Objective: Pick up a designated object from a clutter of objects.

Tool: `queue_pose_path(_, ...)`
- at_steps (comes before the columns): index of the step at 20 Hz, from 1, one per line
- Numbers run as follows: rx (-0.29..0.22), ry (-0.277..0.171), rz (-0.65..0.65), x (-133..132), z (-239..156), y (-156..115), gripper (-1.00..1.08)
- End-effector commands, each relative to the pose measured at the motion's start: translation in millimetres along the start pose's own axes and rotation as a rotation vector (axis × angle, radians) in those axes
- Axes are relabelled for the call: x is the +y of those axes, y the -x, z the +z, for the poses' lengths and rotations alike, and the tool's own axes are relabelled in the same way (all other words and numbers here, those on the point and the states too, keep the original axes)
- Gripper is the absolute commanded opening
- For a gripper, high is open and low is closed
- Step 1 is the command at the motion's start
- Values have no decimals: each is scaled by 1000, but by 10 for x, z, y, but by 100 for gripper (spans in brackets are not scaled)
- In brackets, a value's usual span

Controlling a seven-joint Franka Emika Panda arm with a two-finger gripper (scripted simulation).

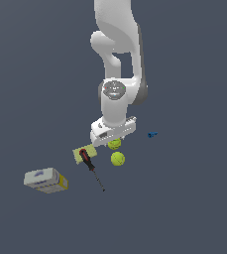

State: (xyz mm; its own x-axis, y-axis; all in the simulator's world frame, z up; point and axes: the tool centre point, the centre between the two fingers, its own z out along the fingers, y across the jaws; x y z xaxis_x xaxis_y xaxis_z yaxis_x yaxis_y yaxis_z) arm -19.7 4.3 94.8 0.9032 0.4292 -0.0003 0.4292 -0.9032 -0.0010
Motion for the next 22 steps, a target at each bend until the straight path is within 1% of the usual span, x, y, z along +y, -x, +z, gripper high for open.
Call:
queue_pose_path(1, 2, 0, 0, 174, -184, -25, -100)
queue_pose_path(14, 2, -1, -1, 1202, -1224, -180, -100)
queue_pose_path(22, 1, 0, -1, 1710, -1728, -270, -100)
